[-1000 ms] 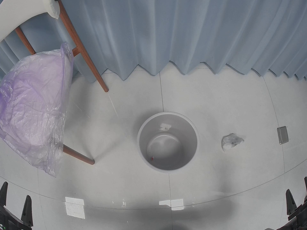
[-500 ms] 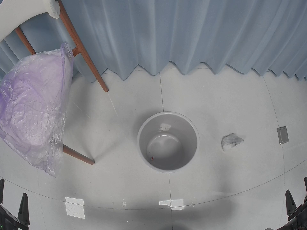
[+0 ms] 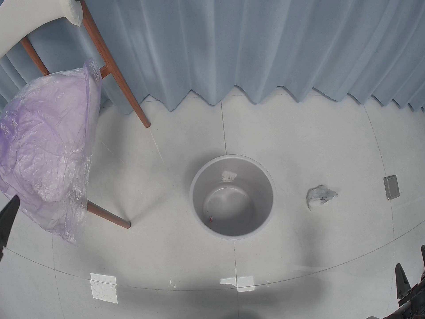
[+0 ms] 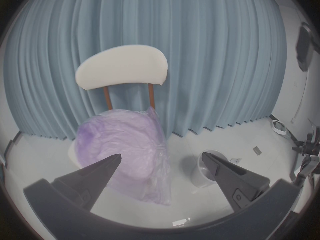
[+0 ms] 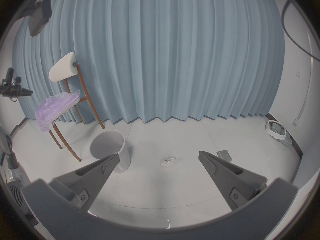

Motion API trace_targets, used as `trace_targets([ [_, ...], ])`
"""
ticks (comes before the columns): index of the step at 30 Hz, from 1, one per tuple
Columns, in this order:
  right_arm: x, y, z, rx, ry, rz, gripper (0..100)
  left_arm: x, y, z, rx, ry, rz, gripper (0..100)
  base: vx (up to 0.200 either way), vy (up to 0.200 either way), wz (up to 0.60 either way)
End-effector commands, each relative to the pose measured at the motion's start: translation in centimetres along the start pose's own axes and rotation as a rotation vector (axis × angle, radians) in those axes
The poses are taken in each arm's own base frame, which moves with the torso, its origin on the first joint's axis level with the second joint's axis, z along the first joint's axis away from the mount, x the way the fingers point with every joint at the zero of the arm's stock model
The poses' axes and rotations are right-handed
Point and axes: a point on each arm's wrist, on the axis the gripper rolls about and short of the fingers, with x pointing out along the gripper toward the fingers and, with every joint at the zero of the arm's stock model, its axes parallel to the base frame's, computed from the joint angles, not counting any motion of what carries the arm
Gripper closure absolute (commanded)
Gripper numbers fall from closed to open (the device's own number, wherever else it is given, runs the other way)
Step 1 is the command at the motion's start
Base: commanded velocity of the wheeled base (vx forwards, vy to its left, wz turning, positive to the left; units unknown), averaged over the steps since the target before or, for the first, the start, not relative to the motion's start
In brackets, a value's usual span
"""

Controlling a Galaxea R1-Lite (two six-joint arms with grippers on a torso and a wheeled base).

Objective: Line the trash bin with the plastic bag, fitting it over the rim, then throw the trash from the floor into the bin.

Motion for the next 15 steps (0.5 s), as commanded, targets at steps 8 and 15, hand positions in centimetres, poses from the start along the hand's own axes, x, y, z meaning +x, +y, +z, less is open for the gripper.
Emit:
trace_targets([
  [8, 0.0, 0.0, -0.5, 0.014, -0.002, -0.004, 0, 15.5, 0.5, 4.6, -0.075, 0.254, -0.161, 0, 0.000, 0.000, 0.00],
  [15, 0.0, 0.0, -0.5, 0.014, -0.002, -0.004, 0, 19.5, -1.8, 4.9, 0.027, 0.287, -0.060, 0, 0.000, 0.000, 0.00],
])
